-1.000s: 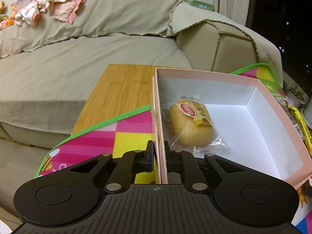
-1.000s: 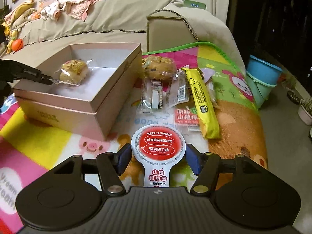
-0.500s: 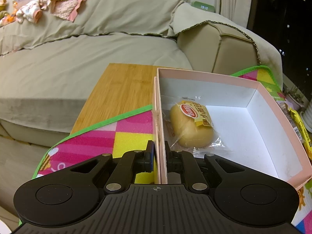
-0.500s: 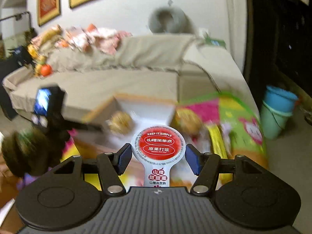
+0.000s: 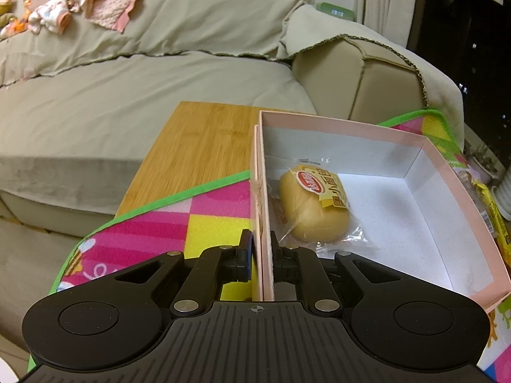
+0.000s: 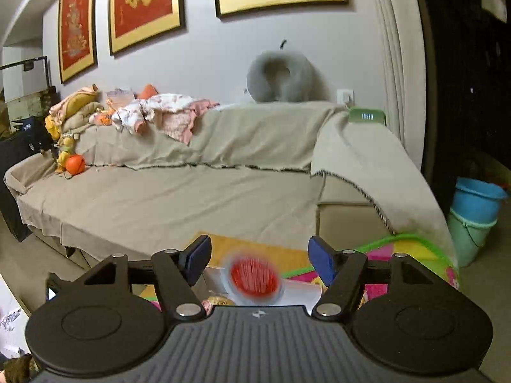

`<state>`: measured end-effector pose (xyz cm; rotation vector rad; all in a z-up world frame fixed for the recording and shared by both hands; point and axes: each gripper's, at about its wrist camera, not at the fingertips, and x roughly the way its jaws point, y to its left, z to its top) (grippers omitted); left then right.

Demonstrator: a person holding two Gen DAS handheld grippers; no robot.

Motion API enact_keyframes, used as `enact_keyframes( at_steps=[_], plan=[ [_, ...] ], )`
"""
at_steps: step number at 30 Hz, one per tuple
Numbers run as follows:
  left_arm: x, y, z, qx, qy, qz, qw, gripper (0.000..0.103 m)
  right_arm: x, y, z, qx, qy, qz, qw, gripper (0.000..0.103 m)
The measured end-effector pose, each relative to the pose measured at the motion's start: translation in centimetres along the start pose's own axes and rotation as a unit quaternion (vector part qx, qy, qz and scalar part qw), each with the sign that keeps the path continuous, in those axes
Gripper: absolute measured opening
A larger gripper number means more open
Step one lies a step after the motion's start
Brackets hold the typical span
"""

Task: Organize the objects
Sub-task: 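Carry the snack stick into the box and open the right gripper, then grasp the yellow stick snack with the right gripper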

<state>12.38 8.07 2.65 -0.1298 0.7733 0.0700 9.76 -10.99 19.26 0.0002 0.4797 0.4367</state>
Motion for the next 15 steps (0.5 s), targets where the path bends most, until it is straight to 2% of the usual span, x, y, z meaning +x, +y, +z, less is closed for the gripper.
enact_keyframes(
  at_steps=[2, 4, 10, 15],
  plan=[
    [0.0, 0.0, 0.0, 0.0, 0.0, 0.0, 1.0, 0.01, -0.2, -0.6, -1.4, -0.004, 0.007, -0.001, 1.0, 0.074],
    [-0.2, 0.1, -0.1, 0.001, 0.0, -0.002, 1.0, 0.011, -0.6, -1.5, -3.3, -0.016, 0.015, -0.023, 0.999, 0.079],
    [-0.2, 0.2, -0.1, 0.0, -0.001, -0.001, 1.0, 0.01, -1.8, -5.4, -9.9, -0.015, 0.075, -0.1, 0.992, 0.079],
    [-0.2, 0.1, 0.0, 0.001, 0.0, 0.001, 1.0, 0.01, -2.1, -8.1, -14.0, 0.005, 0.12, -0.138, 0.983, 0.079]
  ],
)
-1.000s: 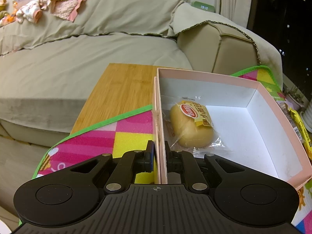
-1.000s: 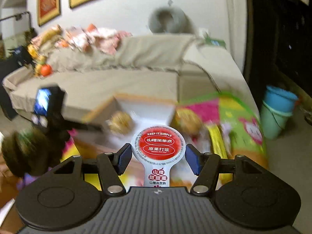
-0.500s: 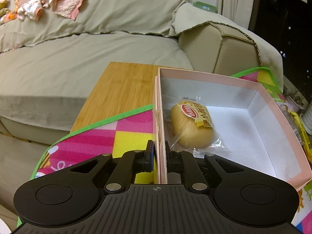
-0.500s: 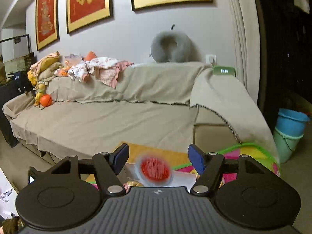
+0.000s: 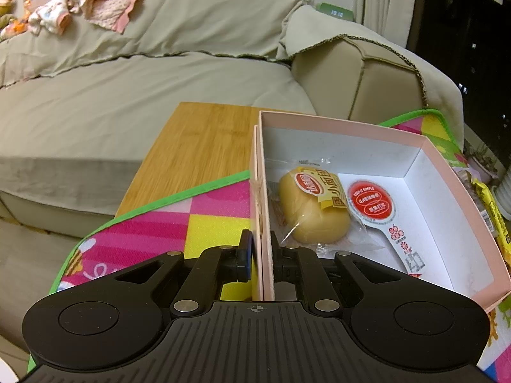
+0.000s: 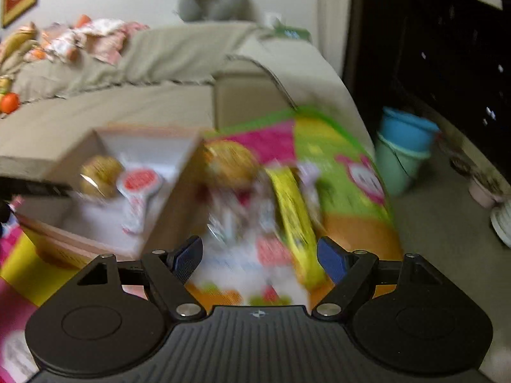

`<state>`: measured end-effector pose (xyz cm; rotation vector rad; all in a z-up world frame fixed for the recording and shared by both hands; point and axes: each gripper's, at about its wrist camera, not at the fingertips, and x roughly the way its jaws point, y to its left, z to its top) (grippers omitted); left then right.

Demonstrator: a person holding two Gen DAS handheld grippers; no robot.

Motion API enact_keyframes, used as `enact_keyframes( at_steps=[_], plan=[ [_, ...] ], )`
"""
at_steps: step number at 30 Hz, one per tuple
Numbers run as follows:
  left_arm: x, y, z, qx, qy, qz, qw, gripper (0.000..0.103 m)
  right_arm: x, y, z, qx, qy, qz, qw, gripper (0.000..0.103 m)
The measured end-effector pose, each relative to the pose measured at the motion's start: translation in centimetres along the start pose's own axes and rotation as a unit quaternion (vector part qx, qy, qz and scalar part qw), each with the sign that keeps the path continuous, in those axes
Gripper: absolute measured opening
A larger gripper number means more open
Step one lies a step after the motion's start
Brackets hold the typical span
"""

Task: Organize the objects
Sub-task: 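Grasp the yellow stick snack with the right gripper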

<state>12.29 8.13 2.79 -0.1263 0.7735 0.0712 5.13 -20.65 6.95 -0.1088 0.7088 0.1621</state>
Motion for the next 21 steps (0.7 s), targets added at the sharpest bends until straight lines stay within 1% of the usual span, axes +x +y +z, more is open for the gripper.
enact_keyframes(
  at_steps=[2, 6, 8, 10, 12, 14, 15, 16, 19, 21],
  plan=[
    [0.0, 0.0, 0.0, 0.0, 0.0, 0.0, 1.0, 0.01, 0.5, -0.9, -1.1, 0.015, 0.013, -0.006, 1.0, 0.08],
    [0.0, 0.0, -0.1, 0.001, 0.001, 0.001, 1.0, 0.01, 1.3, -1.5, -2.3, 0.033, 0.026, -0.005, 0.999, 0.081],
    [-0.1, 0.0, -0.1, 0.002, 0.001, 0.001, 1.0, 0.01, 1.7, -1.4, -2.3, 0.033, 0.022, -0.008, 0.999, 0.081],
    [-0.1, -0.1, -0.1, 0.002, 0.001, 0.002, 1.0, 0.01, 1.9, -1.2, -2.1, 0.023, 0.01, -0.016, 1.0, 0.08],
    [-0.1, -0.1, -0.2, 0.002, 0.001, 0.003, 1.0, 0.01, 1.9, -0.9, -1.9, 0.002, -0.006, -0.031, 1.0, 0.079],
    [-0.1, -0.1, -0.2, 0.002, 0.001, 0.004, 1.0, 0.01, 2.2, -0.7, -1.3, -0.019, -0.021, -0.042, 0.999, 0.07],
    [-0.1, -0.1, -0.2, 0.002, 0.001, 0.004, 1.0, 0.01, 2.4, -0.8, -0.9, -0.021, -0.025, -0.042, 0.999, 0.068],
    [-0.1, -0.1, -0.2, 0.002, 0.001, 0.004, 1.0, 0.01, 2.8, -1.0, -0.4, -0.021, -0.027, -0.038, 0.999, 0.064],
    [-0.1, -0.1, -0.2, 0.003, 0.001, 0.004, 1.0, 0.01, 4.5, -1.6, 1.1, -0.005, -0.022, -0.031, 0.999, 0.062],
    [-0.2, 0.0, -0.3, 0.004, 0.002, 0.003, 1.0, 0.011, 6.1, -1.9, 1.9, 0.001, -0.01, -0.023, 1.0, 0.06]
  ],
)
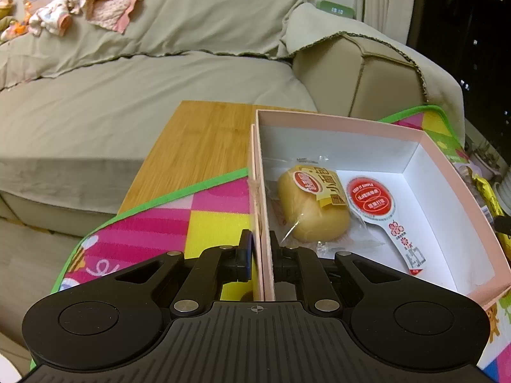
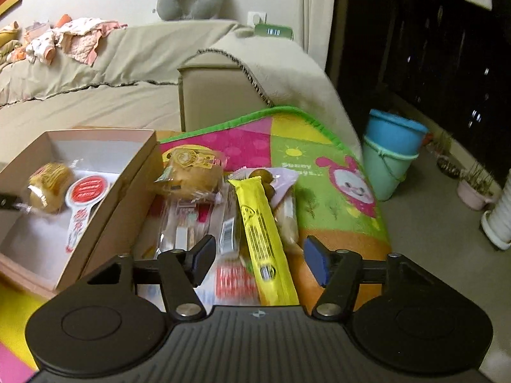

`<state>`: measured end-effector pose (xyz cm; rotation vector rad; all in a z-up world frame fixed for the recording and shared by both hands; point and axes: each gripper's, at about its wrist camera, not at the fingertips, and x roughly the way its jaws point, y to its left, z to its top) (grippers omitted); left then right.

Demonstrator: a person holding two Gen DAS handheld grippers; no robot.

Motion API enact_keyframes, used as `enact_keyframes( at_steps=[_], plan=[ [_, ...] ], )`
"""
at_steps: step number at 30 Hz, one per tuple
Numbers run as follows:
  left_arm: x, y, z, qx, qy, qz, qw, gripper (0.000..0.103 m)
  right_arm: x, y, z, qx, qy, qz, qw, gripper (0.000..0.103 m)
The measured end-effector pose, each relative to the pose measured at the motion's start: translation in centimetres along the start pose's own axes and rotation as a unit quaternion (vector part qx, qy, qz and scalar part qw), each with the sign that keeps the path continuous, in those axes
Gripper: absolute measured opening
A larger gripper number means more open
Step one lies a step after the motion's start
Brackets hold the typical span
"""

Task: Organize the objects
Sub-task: 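Grasp the yellow stick snack with the right gripper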

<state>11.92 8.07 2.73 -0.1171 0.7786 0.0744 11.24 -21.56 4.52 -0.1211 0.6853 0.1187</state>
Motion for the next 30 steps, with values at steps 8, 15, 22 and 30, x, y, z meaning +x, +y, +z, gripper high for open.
enact_keyframes(
  at_steps=[8, 15, 22, 30],
  plan=[
    [-0.2, 0.1, -0.1, 0.0, 0.0, 0.0, 1.0, 0.011, 1.5, -0.7, -0.2, 0.03, 0.042, 0.034, 0.998, 0.024],
    [-0.3, 0.0, -0.1, -0.002, -0.001, -0.002, 1.0, 0.011, -2.0, -1.1, -2.9, 0.05, 0.081, 0.061, 0.994, 0.022],
    [-0.3, 0.1, 0.0, -0.003, -0.001, -0.003, 1.0, 0.011, -5.0, -0.5, -5.7, 0.051, 0.109, 0.074, 0.99, 0.023],
    [-0.3, 0.1, 0.0, -0.003, 0.0, -0.003, 1.0, 0.011, -4.7, 1.1, -5.9, 0.01, 0.098, 0.056, 0.994, 0.026]
  ],
)
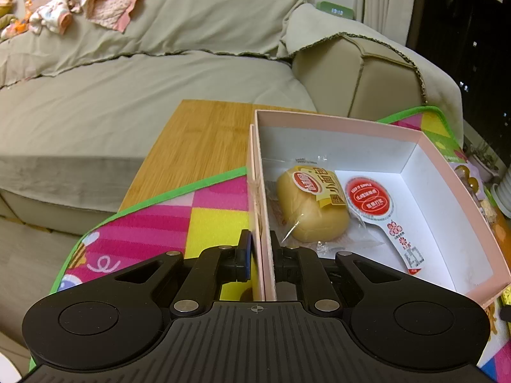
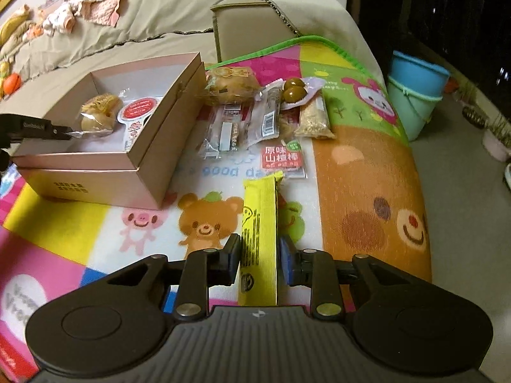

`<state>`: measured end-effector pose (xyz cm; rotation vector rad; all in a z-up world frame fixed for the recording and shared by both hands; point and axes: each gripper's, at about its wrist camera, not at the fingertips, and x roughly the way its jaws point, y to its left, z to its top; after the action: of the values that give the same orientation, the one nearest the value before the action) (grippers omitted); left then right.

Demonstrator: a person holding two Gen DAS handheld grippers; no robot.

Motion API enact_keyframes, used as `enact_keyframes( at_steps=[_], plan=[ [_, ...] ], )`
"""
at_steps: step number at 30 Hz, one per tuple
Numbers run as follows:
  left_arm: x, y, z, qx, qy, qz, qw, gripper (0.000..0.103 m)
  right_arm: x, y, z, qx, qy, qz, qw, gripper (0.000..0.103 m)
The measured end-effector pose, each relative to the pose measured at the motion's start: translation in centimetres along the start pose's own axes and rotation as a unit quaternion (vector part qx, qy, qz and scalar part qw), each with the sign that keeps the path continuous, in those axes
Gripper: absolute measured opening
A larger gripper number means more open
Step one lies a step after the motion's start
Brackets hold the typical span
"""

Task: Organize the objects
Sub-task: 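Grasp the yellow stick snack with the right gripper, then carry the yellow snack into the box beside the stick and release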

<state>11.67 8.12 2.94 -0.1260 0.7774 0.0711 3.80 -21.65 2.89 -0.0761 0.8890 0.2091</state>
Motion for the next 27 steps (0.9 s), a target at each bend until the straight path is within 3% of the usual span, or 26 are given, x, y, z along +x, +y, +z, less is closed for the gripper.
enact_keyframes(
  at_steps=[7, 15, 21, 27],
  plan=[
    [0.0, 0.0, -0.1, -0.001, 0.0, 0.0, 1.0, 0.011, 0.0, 0.9, 0.1, -0.028, 0.003, 0.005, 1.0, 0.023],
    [0.1, 0.2, -0.1, -0.003, 0.001, -0.002, 1.0, 0.011, -3.7, 1.0, 0.0, -0.012, -0.005, 0.035, 0.999, 0.023],
    [0.1, 0.3, 0.0, -0.007, 0.001, -0.003, 1.0, 0.011, -8.6, 2.4, 2.3, -0.008, -0.069, 0.076, 0.995, 0.022],
    [0.1, 0.3, 0.0, -0.008, 0.001, -0.004, 1.0, 0.012, -11.6, 4.5, 6.9, -0.034, -0.152, 0.102, 0.983, 0.019]
  ],
)
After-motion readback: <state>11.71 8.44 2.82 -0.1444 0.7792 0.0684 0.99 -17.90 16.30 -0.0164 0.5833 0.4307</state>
